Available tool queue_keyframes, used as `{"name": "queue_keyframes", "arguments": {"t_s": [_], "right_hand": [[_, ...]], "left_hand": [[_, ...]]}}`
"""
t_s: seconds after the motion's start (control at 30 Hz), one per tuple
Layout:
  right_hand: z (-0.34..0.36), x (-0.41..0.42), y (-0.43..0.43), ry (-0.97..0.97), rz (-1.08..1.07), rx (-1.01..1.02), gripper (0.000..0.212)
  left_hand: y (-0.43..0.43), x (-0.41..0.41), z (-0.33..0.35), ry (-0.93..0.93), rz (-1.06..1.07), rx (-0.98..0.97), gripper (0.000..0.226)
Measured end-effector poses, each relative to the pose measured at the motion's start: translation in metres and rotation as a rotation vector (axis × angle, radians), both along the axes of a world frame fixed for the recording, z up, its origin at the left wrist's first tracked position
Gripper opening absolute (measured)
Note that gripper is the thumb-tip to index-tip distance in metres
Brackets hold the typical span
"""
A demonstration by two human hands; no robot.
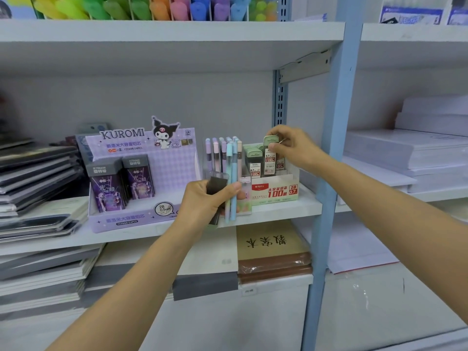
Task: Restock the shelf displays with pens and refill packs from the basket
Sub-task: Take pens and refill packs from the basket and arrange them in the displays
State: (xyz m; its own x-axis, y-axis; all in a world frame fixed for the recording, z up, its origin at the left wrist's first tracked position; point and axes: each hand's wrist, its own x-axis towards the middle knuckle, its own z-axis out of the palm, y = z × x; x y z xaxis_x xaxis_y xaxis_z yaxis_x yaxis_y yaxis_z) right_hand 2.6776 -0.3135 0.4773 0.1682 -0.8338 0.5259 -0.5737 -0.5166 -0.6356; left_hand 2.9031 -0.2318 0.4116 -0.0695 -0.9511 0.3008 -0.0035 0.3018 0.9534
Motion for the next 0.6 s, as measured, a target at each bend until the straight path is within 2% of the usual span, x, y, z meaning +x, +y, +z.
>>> {"name": "queue_keyframes", "arguments": {"t_s": [0.13,0.3,0.43,0.5,0.6], "right_hand": [[-0.006,0.003,-0.002,0.024,-0.045,-0.029,0.020],[-0.016,0.007,-0.012,0.114,-0.192,-0.102,0.015],[-0.013,0.013,0.001,0.001,-0.236,-0.172,0.028],[-0.009,0.020,0.017,-0.124,-0.058,-0.141,0.022],[-0.006,0.036,0.043,-0.223,0.302,0.126,0.018]], "left_hand": [[0.002,0.001,0.000,0.066,-0.072,0.026,0.021],[0.002,0.001,-0.002,0.085,-0.091,0.029,0.033],[0.004,0.003,-0.001,0.087,-0.102,0.027,0.037],[0.006,0.003,-0.001,0.089,-0.103,0.016,0.036],[0.009,0.002,-0.001,0.071,-0.096,0.001,0.030]]}}
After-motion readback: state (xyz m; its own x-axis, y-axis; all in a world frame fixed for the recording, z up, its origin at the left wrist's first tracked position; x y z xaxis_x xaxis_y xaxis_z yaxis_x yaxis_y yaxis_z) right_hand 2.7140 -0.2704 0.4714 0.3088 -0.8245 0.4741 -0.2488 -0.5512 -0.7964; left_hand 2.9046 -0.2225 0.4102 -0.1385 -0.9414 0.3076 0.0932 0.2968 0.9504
